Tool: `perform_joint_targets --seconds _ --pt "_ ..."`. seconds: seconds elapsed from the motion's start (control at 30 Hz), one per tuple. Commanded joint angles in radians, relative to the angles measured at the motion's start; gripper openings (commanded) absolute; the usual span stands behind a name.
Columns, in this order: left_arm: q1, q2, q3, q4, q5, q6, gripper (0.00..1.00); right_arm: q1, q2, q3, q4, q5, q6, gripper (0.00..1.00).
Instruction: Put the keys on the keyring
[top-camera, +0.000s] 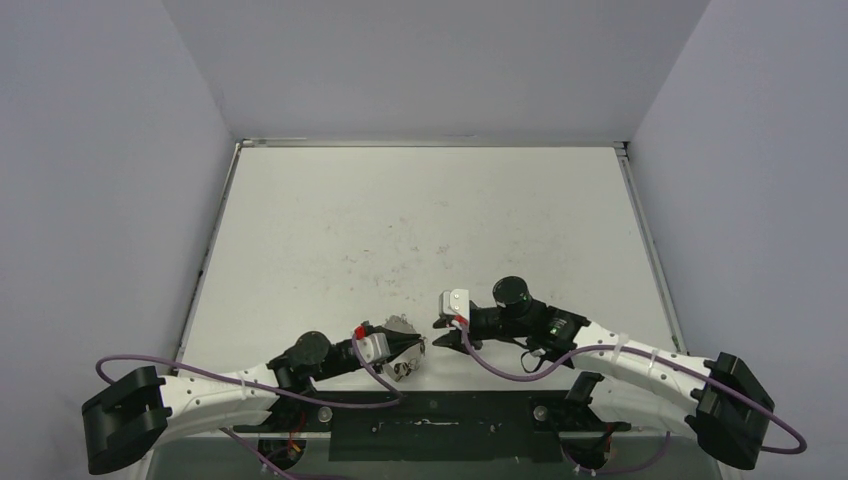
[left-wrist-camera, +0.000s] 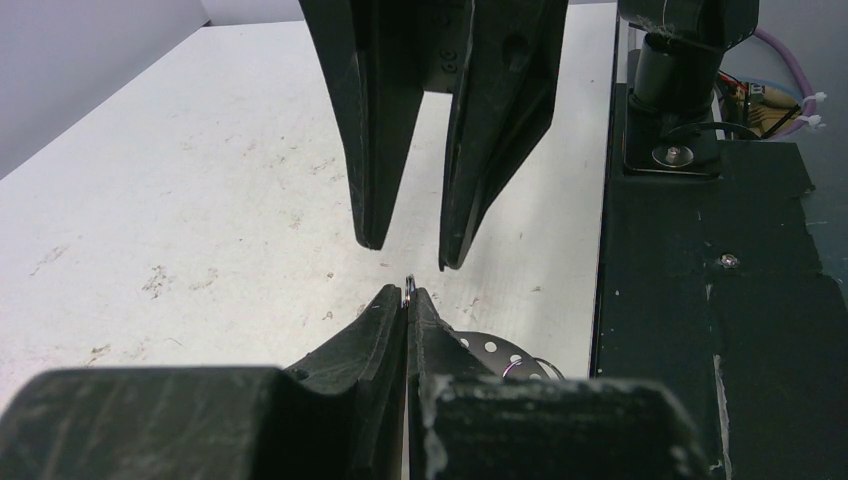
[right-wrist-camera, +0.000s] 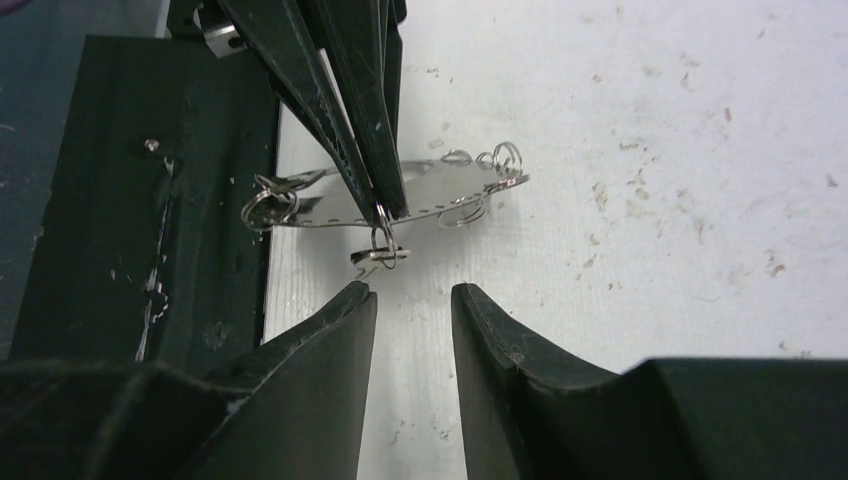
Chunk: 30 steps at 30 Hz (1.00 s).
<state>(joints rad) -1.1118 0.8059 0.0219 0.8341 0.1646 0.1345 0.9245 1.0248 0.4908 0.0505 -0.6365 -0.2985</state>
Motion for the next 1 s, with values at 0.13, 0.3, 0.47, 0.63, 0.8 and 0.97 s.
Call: perform_joint_targets --seconds 0.13,0.3,0.47,0.63,0.8,0.97 --pt "-0.002 -0.006 0.01 0.069 0.009 -0.012 0.0 0.002 -0.014 -0.005 0.169 -0.045 0.041 0.35" --pt "-0.002 -0.01 0.01 0.069 0.008 -0.013 0.0 0.005 0.04 0.009 0.191 -0.071 0.041 0.31" --pt "-0.002 -0.013 0.01 0.065 0.007 -0.014 0.0 0.013 0.06 0.009 0.22 -0.089 0.048 0.31" --pt "-0.002 -0.013 0.012 0.064 0.007 -0.015 0.0 0.02 0.071 0.006 0.249 -0.102 0.059 0.2" --pt "-0.002 -0.015 0.01 0.063 0.003 -0.014 0.0 0.023 0.092 0.026 0.193 -0.101 0.039 0.0" --pt "-0.002 -0.031 0.013 0.03 -0.012 -0.016 0.0 0.026 0.074 0.061 0.054 -0.051 -0.003 0.0"
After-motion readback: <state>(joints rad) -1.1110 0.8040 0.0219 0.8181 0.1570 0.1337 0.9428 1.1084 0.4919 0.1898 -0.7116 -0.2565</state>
